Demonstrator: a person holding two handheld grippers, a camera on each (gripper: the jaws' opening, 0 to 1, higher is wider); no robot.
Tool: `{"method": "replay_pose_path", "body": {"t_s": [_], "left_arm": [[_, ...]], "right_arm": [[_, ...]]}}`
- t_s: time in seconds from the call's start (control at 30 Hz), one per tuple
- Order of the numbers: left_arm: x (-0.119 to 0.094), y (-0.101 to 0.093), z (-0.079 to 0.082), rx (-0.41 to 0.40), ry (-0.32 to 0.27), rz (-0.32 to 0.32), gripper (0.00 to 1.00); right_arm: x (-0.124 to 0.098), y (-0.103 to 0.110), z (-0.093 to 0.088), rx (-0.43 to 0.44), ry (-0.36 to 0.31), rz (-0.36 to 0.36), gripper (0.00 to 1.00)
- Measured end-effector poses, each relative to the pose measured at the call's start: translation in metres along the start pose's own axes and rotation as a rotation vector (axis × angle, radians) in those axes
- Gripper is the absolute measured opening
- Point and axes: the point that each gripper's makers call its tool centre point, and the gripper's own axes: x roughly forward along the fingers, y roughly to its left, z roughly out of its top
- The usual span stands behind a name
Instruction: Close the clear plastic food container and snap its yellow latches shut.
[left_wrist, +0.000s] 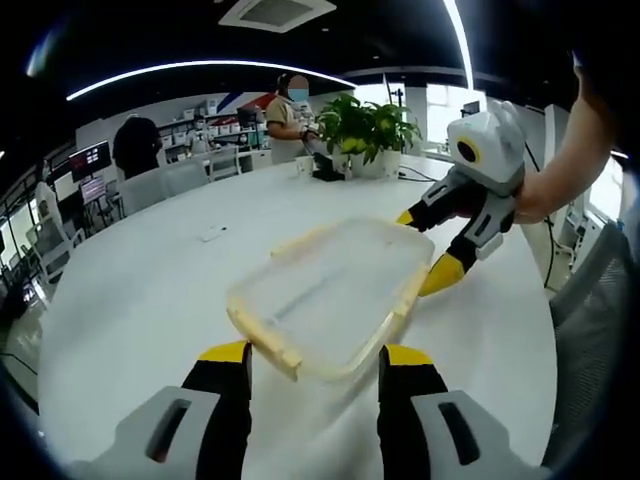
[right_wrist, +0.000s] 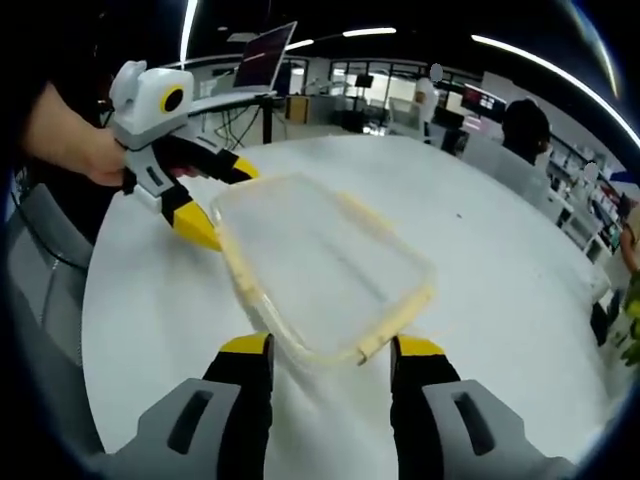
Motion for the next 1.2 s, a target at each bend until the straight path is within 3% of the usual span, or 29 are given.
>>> {"method": "replay_pose_path", "body": {"t_s": [0.3, 0.77, 1.0, 1.2], "left_arm": [[-0.01, 0.014, -0.006, -0.009, 0.005, 0.02, 0.45], [-0.011, 0.014, -0.003, -0.027, -0.001, 0.041, 0.46], [-0.022, 0.017, -0.003, -0.082, -0.014, 0.079, 0.47], [-0.041, 0.012, 0.001, -0.106, -0.037, 0.104, 0.47]], "right_arm": [[0.01, 0.008, 0.011, -0.008, -0.006, 0.006, 0.42], [0.01, 0.008, 0.012, 0.028, -0.009, 0.005, 0.42], [-0.001, 0.004, 0.008, 0.078, 0.005, -0.006, 0.47], [-0.019, 0.002, 0.013, 0.106, -0.024, -0.028, 0.47]]}}
